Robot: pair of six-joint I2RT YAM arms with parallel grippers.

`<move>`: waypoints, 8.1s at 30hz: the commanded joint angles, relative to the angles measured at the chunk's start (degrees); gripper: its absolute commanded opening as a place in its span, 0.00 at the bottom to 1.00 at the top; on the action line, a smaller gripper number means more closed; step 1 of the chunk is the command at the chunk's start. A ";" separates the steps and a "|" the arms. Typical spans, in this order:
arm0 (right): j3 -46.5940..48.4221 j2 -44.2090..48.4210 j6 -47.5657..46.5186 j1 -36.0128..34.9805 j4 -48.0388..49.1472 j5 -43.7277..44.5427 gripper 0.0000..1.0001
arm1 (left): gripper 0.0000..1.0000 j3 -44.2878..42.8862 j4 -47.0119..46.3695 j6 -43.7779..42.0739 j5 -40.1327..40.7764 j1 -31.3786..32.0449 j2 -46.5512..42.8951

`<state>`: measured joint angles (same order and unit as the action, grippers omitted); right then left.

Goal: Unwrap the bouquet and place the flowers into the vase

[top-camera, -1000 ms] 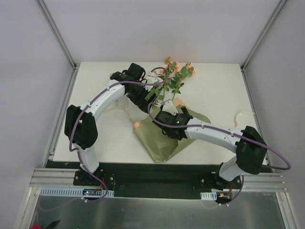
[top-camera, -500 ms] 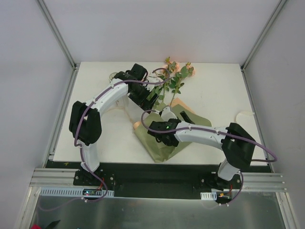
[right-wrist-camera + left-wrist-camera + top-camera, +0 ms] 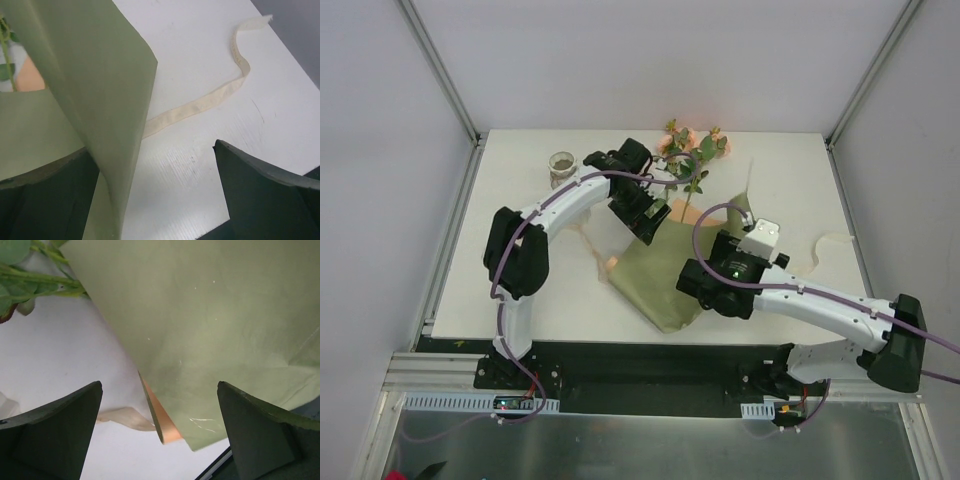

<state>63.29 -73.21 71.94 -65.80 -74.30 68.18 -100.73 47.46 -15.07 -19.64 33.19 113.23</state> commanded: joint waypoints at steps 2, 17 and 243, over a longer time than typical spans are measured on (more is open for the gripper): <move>-6.23 4.65 10.93 1.46 -20.62 -6.47 0.97 | 0.99 -3.77 3.07 -1.80 -1.72 1.52 3.84; -14.07 20.47 15.69 0.06 -20.71 -19.67 0.97 | 0.99 -4.39 5.27 -2.24 -2.42 2.67 8.67; 40.69 -52.91 -65.96 38.55 39.32 -57.29 0.50 | 0.95 45.18 -1.15 5.23 28.51 5.49 -39.40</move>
<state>101.03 -126.04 7.20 -27.29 -35.75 8.67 -55.33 44.77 -10.96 5.52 40.93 78.15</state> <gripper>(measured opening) 0.524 0.937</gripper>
